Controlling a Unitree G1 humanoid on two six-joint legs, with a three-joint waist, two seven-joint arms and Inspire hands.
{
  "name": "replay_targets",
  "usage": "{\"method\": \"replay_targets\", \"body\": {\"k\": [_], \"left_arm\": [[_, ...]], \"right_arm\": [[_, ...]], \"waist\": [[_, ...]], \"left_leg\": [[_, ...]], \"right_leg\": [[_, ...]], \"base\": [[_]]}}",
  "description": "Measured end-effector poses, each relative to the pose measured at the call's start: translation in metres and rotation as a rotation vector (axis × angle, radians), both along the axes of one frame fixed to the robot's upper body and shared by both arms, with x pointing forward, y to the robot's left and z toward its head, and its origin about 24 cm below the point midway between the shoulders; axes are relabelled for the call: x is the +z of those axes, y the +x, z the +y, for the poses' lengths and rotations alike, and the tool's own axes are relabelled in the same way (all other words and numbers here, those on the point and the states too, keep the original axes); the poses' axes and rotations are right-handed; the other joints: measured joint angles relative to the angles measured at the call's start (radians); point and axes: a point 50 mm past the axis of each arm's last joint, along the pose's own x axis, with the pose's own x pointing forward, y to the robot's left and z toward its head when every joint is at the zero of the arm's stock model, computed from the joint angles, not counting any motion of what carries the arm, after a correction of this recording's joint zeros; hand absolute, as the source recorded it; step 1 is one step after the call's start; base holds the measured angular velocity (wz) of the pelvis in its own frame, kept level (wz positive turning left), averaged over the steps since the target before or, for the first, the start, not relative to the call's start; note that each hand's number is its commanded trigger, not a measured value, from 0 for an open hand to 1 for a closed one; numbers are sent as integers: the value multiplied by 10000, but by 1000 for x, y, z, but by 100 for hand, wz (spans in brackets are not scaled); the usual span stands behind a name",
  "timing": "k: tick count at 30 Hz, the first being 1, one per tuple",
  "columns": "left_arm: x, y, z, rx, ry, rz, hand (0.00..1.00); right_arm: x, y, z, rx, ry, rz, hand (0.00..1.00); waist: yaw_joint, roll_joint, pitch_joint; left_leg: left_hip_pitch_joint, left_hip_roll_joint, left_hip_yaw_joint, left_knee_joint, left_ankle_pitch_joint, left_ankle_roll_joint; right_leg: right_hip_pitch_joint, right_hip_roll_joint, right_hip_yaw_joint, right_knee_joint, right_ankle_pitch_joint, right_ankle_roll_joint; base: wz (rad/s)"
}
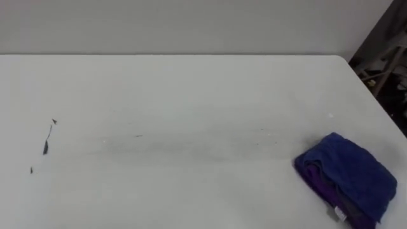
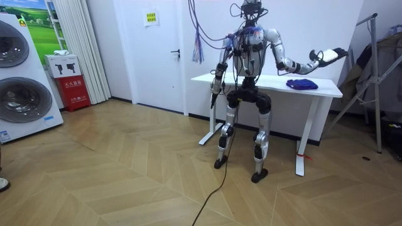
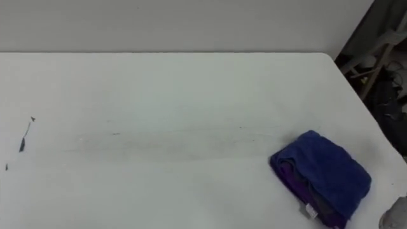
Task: Wipe table
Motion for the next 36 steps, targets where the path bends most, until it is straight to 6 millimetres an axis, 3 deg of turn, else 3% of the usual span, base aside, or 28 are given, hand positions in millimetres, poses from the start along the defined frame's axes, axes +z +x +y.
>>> {"method": "replay_targets", "body": {"k": [5,9,12,15,17,19,22,25,29,32,36], "left_arm": [[0,-5,1,130,-35,158,0],[0,-7,1,525,-117,84,0],[0,-15,2,836,-20,179,0],[-3,-23,1,1081,31,537,0],[-4,-28,-2,1265,-69,680,0],[-5,-32,-4,1370,-116,726,0],[-6,-32,-6,1350,-151,742,0],[-6,-31,-7,1221,-144,778,0],[-10,-43,-11,1159,-267,1381,0],[-13,-45,-16,763,-175,1853,0],[-17,-34,-25,-190,-170,2022,0]], "right_arm": [[-16,-22,-18,-1814,1920,-871,0],[-41,-53,-30,-3869,4268,-1828,0],[-66,-79,-33,-5511,5713,-2060,0],[-104,-120,-22,-7347,7375,-1480,0],[-122,-143,-9,-8208,8248,-1044,0],[-141,-172,8,-9352,9125,-660,0],[-150,-195,19,-10500,9788,-953,0],[-158,-212,30,-10964,10267,-343,0],[-173,-218,51,-10235,11441,1350,0],[-184,-205,66,-8292,11880,3883,0],[-191,-175,78,-4740,10891,7427,0]], "waist": [[-163,-29,28],[-204,-103,30],[-475,-88,39],[-695,-129,-59],[-759,-101,-68],[-932,60,-86],[-1022,249,-88],[-1056,302,-87],[-1014,263,-91],[-832,267,-72],[-349,370,-58]], "left_leg": [[19,-1,26,8,0,1],[67,0,122,4,-6,-1],[70,0,117,-1,-12,5],[57,0,144,11,-35,17],[44,0,177,13,-65,26],[42,0,180,11,-110,29],[103,0,226,-26,-132,31],[107,0,222,-2,-136,29],[92,0,223,81,-151,35],[78,0,213,220,-226,32],[62,7,224,305,-281,6]], "right_leg": [[9,-20,-9,39,-18,15],[14,-32,22,77,-119,25],[123,-24,3,-36,-109,17],[186,-32,3,-53,-118,29],[174,-36,3,-68,-120,33],[175,-33,3,-71,-131,49],[199,-28,46,-58,-133,52],[231,-31,48,-40,-134,52],[235,-44,95,-21,-131,50],[237,-50,99,46,-126,42],[272,7,205,-51,-64,31]], "base": [[-1],[-2],[7],[8],[0],[0],[-5],[0],[0],[-1],[-3]]}}
